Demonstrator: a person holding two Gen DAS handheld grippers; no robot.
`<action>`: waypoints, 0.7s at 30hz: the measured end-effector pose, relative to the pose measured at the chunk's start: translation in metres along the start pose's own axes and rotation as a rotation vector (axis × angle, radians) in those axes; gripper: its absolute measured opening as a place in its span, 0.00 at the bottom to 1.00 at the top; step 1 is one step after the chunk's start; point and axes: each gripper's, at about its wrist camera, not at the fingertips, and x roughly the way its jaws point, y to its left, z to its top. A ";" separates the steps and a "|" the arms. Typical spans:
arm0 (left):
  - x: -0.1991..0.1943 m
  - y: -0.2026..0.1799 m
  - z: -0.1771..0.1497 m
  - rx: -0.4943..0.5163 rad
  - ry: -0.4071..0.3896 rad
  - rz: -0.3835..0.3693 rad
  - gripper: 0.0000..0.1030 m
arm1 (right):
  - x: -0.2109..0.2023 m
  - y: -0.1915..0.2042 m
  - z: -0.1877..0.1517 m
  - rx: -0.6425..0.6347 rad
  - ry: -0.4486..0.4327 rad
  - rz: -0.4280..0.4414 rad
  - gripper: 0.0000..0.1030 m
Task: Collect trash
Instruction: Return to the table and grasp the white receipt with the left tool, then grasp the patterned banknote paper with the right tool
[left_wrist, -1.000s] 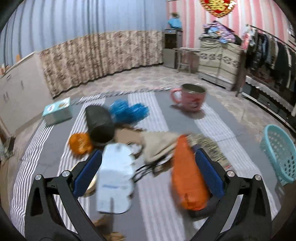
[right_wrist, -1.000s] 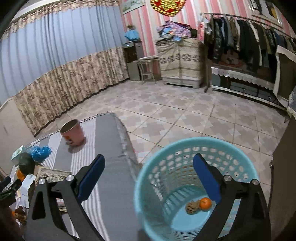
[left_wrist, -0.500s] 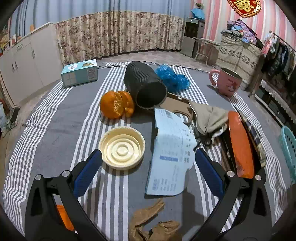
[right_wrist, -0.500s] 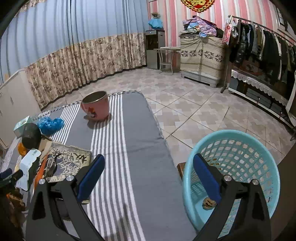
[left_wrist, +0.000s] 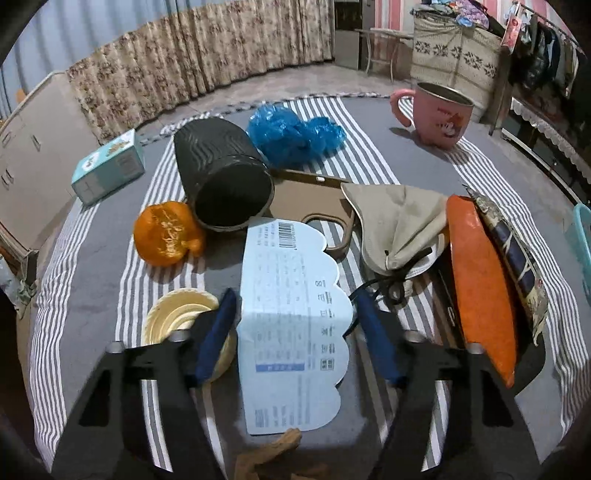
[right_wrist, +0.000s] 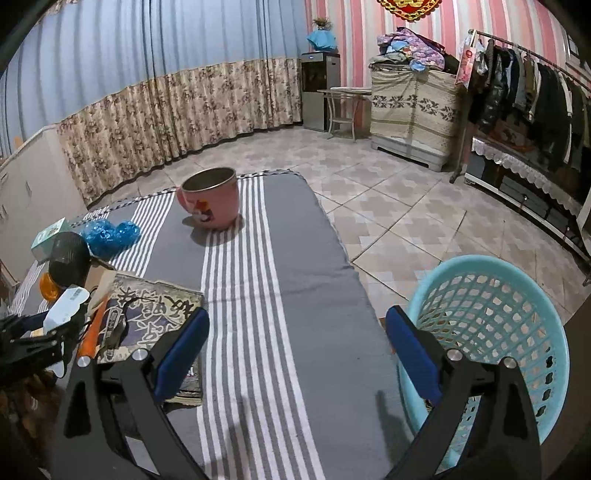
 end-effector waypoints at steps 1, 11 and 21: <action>0.002 0.002 0.000 -0.007 0.017 -0.021 0.53 | 0.000 0.002 0.000 -0.003 0.001 0.004 0.91; -0.034 0.022 -0.016 -0.047 -0.081 -0.071 0.53 | -0.008 0.038 -0.003 -0.065 -0.001 0.092 0.91; -0.068 0.054 -0.027 -0.118 -0.182 -0.043 0.53 | -0.002 0.109 -0.022 -0.169 0.069 0.144 0.91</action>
